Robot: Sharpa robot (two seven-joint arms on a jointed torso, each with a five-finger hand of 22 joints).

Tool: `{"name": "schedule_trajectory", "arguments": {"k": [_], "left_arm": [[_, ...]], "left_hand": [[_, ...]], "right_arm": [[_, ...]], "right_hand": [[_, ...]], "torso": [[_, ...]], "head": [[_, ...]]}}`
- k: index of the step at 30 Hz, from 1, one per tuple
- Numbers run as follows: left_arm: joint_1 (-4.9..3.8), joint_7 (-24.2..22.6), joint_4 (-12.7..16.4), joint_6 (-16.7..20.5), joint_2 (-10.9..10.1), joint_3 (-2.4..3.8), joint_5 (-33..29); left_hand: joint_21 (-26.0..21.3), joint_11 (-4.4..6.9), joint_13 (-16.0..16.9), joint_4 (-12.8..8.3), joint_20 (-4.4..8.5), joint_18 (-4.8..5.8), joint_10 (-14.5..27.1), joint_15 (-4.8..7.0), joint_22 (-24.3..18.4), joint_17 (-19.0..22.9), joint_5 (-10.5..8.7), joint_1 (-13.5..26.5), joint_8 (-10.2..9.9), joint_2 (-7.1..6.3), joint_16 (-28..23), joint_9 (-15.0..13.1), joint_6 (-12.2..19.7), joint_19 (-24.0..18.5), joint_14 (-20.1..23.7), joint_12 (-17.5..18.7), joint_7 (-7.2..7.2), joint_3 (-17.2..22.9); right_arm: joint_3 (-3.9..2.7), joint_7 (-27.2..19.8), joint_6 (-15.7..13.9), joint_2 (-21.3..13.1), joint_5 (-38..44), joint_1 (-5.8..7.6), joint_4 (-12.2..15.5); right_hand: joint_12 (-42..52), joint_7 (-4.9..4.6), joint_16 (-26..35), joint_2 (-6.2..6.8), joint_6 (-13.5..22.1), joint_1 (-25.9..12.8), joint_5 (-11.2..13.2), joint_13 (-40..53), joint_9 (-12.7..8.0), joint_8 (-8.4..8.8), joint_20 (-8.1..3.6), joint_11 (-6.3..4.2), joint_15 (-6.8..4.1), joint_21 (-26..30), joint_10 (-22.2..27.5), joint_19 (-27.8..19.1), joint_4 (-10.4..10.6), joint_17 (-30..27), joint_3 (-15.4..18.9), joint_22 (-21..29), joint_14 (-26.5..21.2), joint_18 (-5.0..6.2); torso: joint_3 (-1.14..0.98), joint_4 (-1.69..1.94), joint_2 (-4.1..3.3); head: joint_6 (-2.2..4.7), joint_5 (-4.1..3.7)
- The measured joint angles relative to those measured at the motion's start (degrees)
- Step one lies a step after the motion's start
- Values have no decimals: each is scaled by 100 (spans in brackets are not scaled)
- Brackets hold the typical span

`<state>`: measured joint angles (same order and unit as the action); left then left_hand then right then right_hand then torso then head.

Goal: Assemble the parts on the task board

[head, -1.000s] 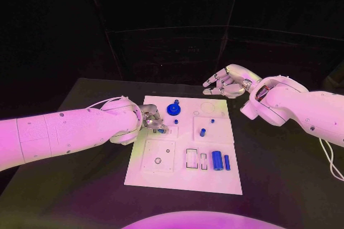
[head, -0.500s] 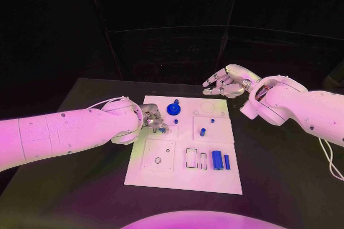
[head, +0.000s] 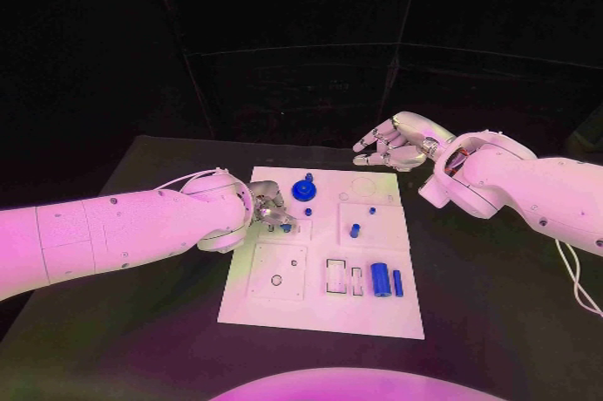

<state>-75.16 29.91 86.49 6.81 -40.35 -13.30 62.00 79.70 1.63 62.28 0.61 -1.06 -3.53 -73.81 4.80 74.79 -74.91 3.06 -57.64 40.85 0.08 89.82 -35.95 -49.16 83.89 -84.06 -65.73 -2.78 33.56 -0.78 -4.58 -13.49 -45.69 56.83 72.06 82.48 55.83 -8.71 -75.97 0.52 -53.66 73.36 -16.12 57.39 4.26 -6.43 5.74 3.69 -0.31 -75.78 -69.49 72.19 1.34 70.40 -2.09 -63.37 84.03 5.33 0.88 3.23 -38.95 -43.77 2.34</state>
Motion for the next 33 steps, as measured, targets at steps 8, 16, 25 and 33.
{"name": "schedule_trajectory", "arguments": {"k": [8,16,25,33], "left_arm": [[0,7,-47,-151,2,5,5],[-12,6,-56,-266,-5,14,9],[-16,2,-63,-324,-7,17,11],[-11,4,-84,-351,7,12,12]], "left_hand": [[0,-1,-33,-7,0,0,1,0,-10,0,-19,0,0,0,0,-10,0,0,0,0,-1,7],[0,-1,-36,-8,0,0,1,0,-19,0,-21,-22,0,-22,0,-16,-6,0,0,0,-8,7],[-1,-2,-73,3,0,0,2,0,-13,0,11,7,26,-133,0,-35,5,0,0,28,3,33],[-1,14,-73,-268,0,0,-13,3,5,0,11,208,48,-351,0,-46,-50,0,3,28,58,281]], "right_arm": [[1,0,34,6,0,-1,-13],[1,0,60,10,0,-1,-17],[1,1,79,14,0,-2,-22],[2,1,90,12,1,-2,-27]], "right_hand": [[0,0,0,0,0,0,0,-8,0,0,0,0,0,0,0,0,0,-6,0,8,0,0],[0,0,0,0,0,0,0,-8,0,0,0,0,0,0,0,0,0,-6,0,8,0,0],[0,0,0,0,0,0,0,-8,-5,-21,0,0,0,0,0,0,17,-12,17,14,0,0],[-24,0,0,0,0,0,-21,-13,-5,-21,0,0,0,0,0,0,17,-19,17,19,0,0]], "torso": [[2,2,0],[2,3,0],[1,5,1],[-1,3,2]], "head": [[-15,-8],[-30,-8],[-35,2],[-31,1]]}}
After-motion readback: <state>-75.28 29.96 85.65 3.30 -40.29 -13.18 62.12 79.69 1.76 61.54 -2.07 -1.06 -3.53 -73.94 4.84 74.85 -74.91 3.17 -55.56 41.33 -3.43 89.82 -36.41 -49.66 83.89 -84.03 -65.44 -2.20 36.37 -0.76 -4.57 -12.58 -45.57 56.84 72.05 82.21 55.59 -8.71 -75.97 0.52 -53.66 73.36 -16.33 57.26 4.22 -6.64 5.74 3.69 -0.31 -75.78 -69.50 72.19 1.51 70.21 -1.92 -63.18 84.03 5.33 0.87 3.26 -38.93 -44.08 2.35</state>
